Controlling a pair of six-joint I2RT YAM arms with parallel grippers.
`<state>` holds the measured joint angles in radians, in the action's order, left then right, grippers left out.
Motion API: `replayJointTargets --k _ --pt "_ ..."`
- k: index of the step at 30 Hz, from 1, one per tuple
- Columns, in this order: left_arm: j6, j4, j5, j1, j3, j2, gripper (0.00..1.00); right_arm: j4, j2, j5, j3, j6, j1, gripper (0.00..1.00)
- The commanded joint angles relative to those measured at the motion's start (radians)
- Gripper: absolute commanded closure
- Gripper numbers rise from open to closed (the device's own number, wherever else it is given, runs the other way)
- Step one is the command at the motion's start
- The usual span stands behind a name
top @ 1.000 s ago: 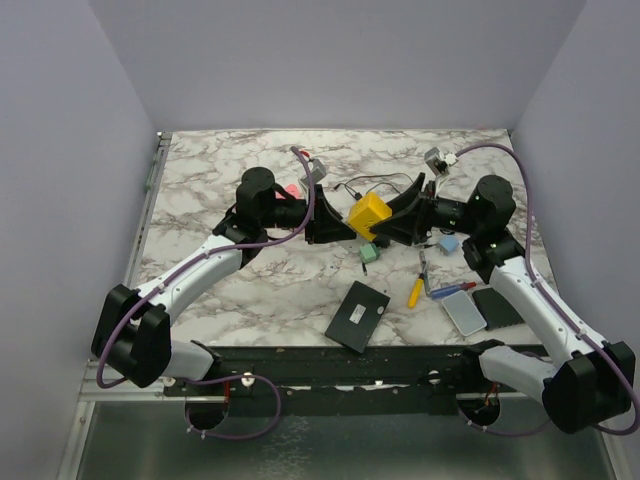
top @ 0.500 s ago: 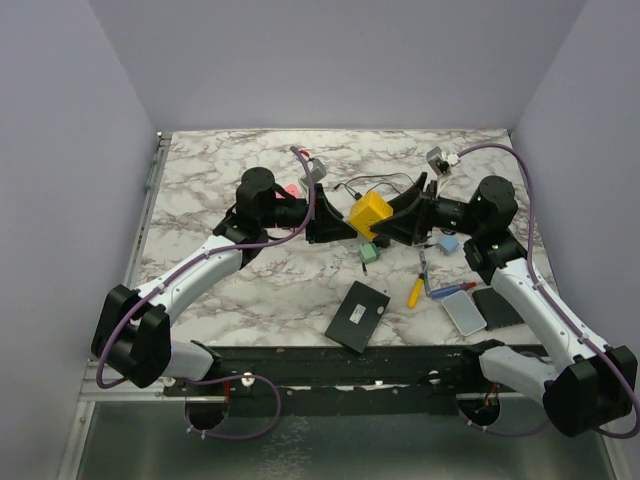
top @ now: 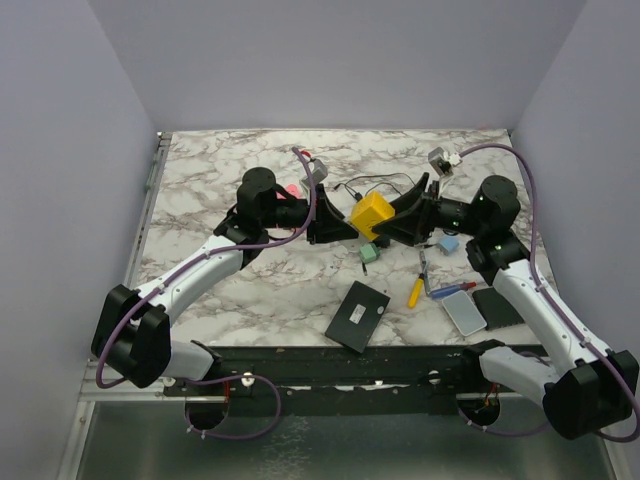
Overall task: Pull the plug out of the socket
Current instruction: Remove the plug from the socket, then place the plug at the center of the board.
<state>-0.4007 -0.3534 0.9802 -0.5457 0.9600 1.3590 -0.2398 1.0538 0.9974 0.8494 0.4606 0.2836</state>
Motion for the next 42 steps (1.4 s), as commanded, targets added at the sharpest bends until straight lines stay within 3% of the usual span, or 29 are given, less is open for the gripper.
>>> replayJointTargets --k 1,26,35,42 --pt "0.066 0.097 -0.046 0.030 -0.002 0.000 1.00 -0.048 -0.057 0.017 0.075 0.016 -0.037 0.99" --pt "0.102 0.151 -0.060 0.030 0.014 0.019 1.00 -0.038 -0.046 0.037 0.110 0.013 -0.043 0.99" --pt "0.086 0.163 -0.294 0.038 -0.012 0.013 1.00 0.215 -0.081 -0.219 0.149 -0.143 -0.044 0.99" --pt "0.012 0.146 -0.448 -0.060 -0.024 0.126 1.00 0.232 -0.137 -0.412 0.090 -0.152 -0.043 0.99"
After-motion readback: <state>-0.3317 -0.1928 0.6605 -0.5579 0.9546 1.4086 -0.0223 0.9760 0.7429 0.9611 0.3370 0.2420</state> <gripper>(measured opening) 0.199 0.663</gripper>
